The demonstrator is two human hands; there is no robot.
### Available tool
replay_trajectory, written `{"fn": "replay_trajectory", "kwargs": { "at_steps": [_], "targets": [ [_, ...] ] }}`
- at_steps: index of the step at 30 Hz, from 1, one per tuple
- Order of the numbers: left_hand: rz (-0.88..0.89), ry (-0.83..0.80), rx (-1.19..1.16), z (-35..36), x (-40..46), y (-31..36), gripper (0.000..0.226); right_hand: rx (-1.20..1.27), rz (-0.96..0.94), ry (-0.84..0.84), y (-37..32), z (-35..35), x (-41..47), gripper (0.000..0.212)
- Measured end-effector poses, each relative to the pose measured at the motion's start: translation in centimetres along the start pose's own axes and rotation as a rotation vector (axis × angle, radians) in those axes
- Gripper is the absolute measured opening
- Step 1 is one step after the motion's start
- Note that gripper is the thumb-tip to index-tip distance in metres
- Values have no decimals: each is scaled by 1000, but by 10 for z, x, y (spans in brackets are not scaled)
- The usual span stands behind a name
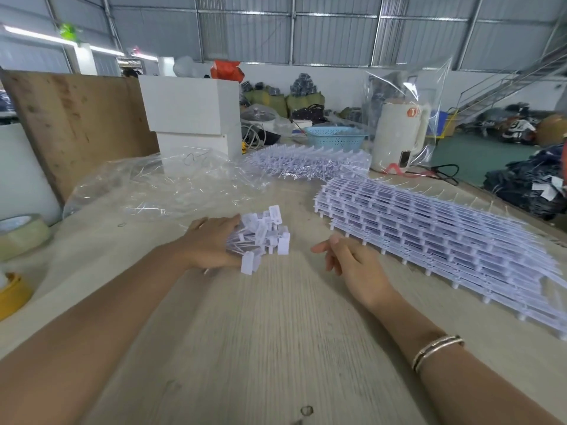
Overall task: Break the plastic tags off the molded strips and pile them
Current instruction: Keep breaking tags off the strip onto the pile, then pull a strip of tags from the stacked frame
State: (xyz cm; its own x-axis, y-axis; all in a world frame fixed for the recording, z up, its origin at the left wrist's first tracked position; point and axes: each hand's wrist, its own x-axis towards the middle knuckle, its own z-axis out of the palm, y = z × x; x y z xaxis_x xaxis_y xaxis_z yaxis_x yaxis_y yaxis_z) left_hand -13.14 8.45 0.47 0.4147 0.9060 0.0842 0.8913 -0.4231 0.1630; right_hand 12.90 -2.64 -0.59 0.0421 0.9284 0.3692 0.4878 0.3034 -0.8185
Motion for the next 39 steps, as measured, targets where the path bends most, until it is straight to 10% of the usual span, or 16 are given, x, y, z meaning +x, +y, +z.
{"fn": "replay_trajectory", "kwargs": {
  "at_steps": [7, 16, 21, 24, 30, 39],
  "targets": [
    [-267, 82, 83, 20, 8, 27, 86, 12, 0, -35, 4, 2, 1, 40],
    [-188, -350, 242, -33, -10, 46, 116, 7, 35, -39, 6, 2, 1, 33],
    [24, -17, 392, -38, -27, 94, 67, -339, 26, 115, 12, -3, 7, 21],
    [227, 53, 72, -18, -26, 135, 20, -702, 72, 120, 18, -15, 12, 22],
    [20, -116, -543, 30, 2, 206, 18, -1346, -15, 7, 38, -58, 26, 29],
    [-391, -254, -1548, 37, 40, 244, 14, -1446, -70, -38, 48, -86, 26, 28]
  ]
}}
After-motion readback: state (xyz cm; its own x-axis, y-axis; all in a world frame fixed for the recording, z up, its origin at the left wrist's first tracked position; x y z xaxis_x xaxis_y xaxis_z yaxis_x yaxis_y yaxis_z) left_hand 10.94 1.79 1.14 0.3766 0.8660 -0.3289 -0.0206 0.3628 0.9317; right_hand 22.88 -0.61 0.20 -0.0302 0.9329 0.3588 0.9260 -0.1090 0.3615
